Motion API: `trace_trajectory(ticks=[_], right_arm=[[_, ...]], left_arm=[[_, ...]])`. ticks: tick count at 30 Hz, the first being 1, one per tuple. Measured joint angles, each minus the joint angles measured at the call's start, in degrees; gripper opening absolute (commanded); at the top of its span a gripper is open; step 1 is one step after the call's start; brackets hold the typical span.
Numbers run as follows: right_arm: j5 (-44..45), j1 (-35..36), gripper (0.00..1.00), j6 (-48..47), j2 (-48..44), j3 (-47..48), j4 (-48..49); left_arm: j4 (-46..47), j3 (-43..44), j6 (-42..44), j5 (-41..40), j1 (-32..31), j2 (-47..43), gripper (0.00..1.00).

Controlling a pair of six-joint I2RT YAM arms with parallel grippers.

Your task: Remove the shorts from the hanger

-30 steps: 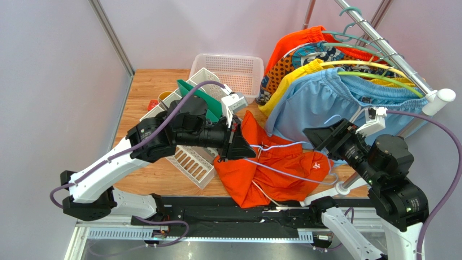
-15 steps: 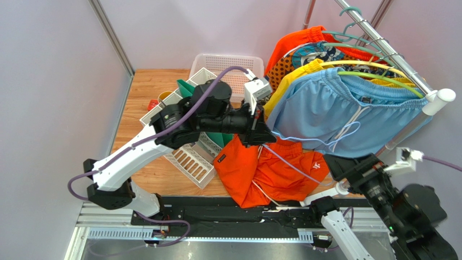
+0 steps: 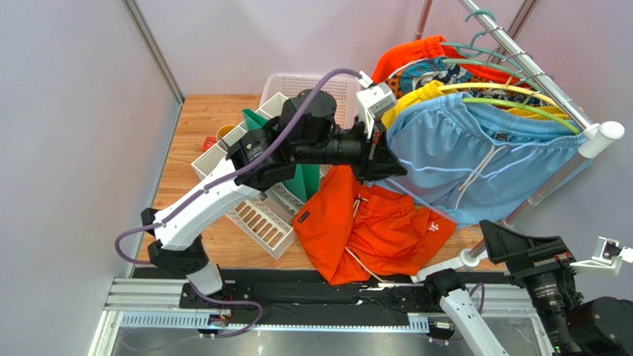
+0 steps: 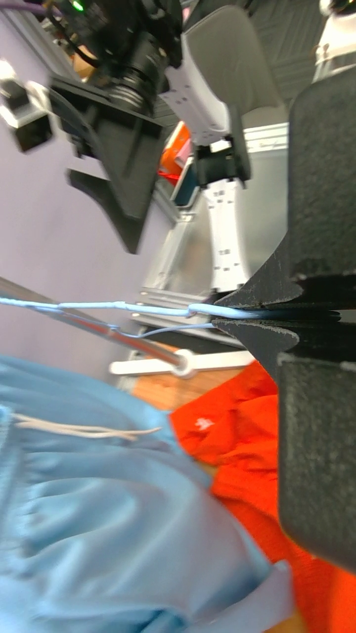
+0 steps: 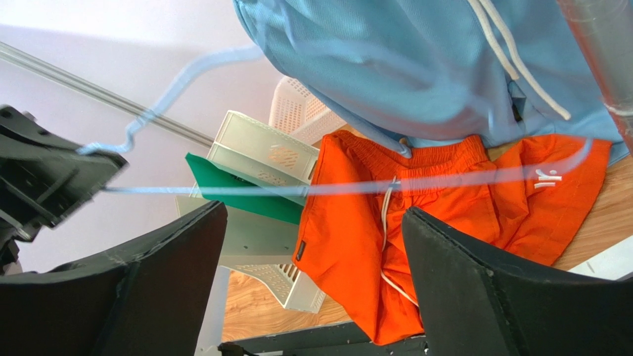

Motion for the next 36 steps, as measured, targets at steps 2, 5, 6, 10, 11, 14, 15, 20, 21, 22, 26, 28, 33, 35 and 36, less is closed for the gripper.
trace_trajectory(ticks=[2, 5, 6, 10, 11, 14, 15, 20, 21, 22, 26, 28, 33, 35, 36], right_arm=[[-0.5, 0.0, 0.9, 0.8, -0.4, -0.2, 0.0], [-1.3, 0.0, 0.89, 1.3, -0.7, 0.3, -0.1], [-1.9, 0.0, 0.89, 1.4, -0.7, 1.0, -0.1], [-3.5, 0.0, 0.87, 1.4, -0.7, 3.8, -0.2], [-3.9, 0.0, 0.87, 1.4, -0.7, 4.5, -0.2], [-5.4, 0.0, 0.86, 1.3, -0.7, 6.2, -0.2], [-5.6, 0.0, 0.86, 1.3, -0.7, 6.6, -0.2], [-6.2, 0.0, 0.86, 1.1, -0.4, 9.0, -0.2], [-6.2, 0.0, 0.86, 1.0, -0.4, 9.6, -0.3], [-6.1, 0.0, 0.86, 0.8, -0.2, 10.3, -0.3], [-6.0, 0.0, 0.86, 0.5, -0.2, 11.9, -0.2], [-6.0, 0.0, 0.86, 0.4, -0.2, 12.0, -0.2], [-6.0, 0.0, 0.86, 0.4, -0.2, 11.9, -0.2], [-6.0, 0.0, 0.86, 0.4, -0.2, 11.7, -0.3], [-6.0, 0.0, 0.86, 0.4, -0.2, 11.6, -0.3]], left_arm=[[1.7, 4.5, 0.4, -0.2, 0.0, 2.5, 0.0], [3.2, 9.5, 0.7, -0.3, 0.0, 5.5, 0.0], [3.4, 12.2, 0.7, -0.2, 0.0, 7.3, 0.0], [5.0, 17.3, 0.9, 0.8, 0.6, 12.2, 0.0], [5.3, 17.5, 0.8, 1.2, 0.8, 12.9, 0.0], [6.9, 16.9, 0.0, 2.2, 1.4, 14.7, 0.0], [7.8, 16.5, -0.4, 2.6, 1.6, 15.2, 0.0], [12.8, 16.3, -2.8, 4.0, 2.1, 17.7, 0.0], [13.4, 16.3, -3.2, 4.0, 2.0, 18.1, 0.0], [14.3, 16.3, -3.7, 4.0, 2.0, 18.5, 0.0], [18.4, 16.3, -5.5, 3.9, 2.0, 20.0, 0.0], [20.7, 17.1, -6.6, 3.9, 2.0, 21.2, 0.0], [24.7, 19.4, -8.9, 3.9, 1.9, 24.2, 0.0], [26.1, 20.1, -9.6, 3.9, 1.9, 24.9, 0.0], [26.5, 20.3, -9.8, 3.9, 1.9, 25.2, 0.0]])
